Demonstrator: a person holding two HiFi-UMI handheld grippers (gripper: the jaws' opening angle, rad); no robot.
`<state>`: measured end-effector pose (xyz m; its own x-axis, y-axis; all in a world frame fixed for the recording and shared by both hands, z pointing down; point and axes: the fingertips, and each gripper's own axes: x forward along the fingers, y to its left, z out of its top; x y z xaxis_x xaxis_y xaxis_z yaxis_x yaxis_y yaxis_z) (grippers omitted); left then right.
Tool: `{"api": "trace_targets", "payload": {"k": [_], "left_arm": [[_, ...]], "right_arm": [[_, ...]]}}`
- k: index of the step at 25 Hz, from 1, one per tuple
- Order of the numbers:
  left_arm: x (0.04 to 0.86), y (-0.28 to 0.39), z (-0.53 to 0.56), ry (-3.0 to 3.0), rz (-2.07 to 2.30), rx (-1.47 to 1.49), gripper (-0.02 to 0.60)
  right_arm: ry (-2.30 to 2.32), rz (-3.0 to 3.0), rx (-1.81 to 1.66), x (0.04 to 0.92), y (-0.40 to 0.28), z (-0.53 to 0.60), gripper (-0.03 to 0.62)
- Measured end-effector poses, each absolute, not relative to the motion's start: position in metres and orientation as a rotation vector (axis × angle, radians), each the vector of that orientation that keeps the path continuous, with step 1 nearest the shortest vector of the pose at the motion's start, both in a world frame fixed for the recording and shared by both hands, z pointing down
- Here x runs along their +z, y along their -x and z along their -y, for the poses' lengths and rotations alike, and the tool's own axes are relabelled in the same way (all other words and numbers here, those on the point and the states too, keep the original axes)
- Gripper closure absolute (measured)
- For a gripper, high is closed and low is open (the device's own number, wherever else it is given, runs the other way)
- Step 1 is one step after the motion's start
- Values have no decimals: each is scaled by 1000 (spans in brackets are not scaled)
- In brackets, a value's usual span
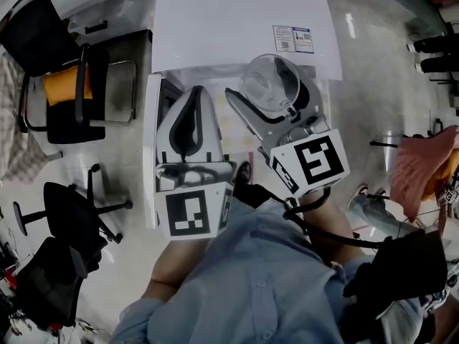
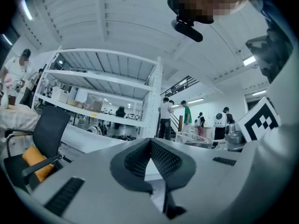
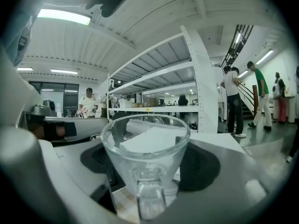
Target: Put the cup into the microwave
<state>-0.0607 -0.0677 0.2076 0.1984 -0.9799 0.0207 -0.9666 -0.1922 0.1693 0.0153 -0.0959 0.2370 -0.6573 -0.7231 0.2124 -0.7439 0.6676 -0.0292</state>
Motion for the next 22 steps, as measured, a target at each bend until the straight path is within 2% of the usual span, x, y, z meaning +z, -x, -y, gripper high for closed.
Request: {"api": "trace_targets", "payload": {"k": [12,22], "left_arm": [[229,30,40,-2379,1895,-179,575],[301,16,37,-2389,1877,-77,575]], "right_arm": [[-1213,2689,155,271,-41,61,212],[-1192,2679,192,342,-48,55,213]]}}
